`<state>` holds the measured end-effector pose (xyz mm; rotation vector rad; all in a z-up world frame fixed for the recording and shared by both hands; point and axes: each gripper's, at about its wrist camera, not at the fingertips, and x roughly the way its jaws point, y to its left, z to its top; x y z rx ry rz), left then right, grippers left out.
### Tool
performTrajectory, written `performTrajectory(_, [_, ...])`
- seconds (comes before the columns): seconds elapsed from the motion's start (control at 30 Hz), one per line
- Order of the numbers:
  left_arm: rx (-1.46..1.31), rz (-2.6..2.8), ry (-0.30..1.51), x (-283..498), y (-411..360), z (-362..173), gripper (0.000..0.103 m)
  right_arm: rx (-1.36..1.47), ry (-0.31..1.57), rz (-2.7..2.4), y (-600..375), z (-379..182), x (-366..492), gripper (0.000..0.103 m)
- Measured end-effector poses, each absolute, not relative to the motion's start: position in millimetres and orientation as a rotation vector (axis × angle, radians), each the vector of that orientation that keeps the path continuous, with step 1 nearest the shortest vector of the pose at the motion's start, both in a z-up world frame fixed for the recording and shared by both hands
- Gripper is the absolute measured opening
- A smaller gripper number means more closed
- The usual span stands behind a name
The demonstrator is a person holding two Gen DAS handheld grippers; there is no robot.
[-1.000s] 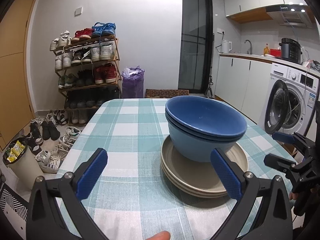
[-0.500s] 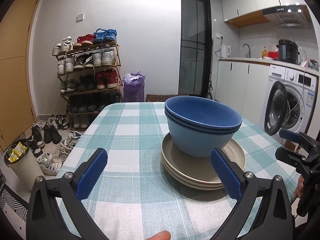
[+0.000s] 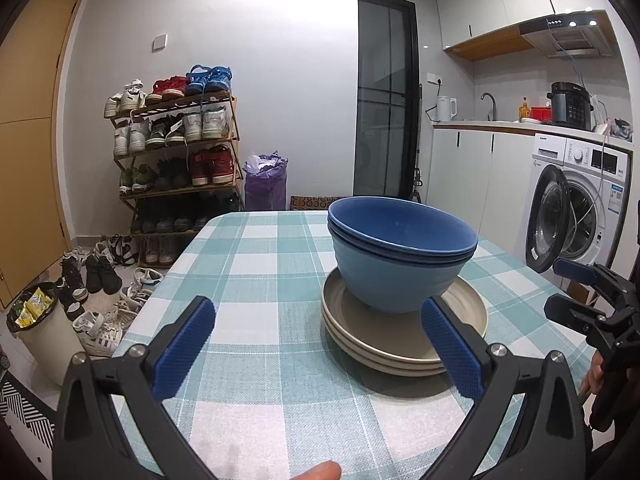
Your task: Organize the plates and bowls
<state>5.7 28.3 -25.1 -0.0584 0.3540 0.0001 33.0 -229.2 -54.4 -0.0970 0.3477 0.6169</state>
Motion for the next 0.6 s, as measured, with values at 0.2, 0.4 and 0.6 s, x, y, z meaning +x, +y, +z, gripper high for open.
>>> performTrajectory(0.2, [-0.057,-0.001,0.354,5.1,28.4,-25.3,0.103,-0.101,0.341,0.622,-228.9,-54.0,31.8,0.102])
performTrajectory(0.4, [-0.044,-0.005,0.353,4.5,26.4,-25.4,0.103,-0.098,0.334,0.621,-230.1,-54.1,30.5,0.102])
performTrajectory(0.6, [-0.043,0.004,0.351,4.9,26.2,-25.5,0.103,-0.095,0.333,0.624,-230.1,-53.7,29.8,0.102])
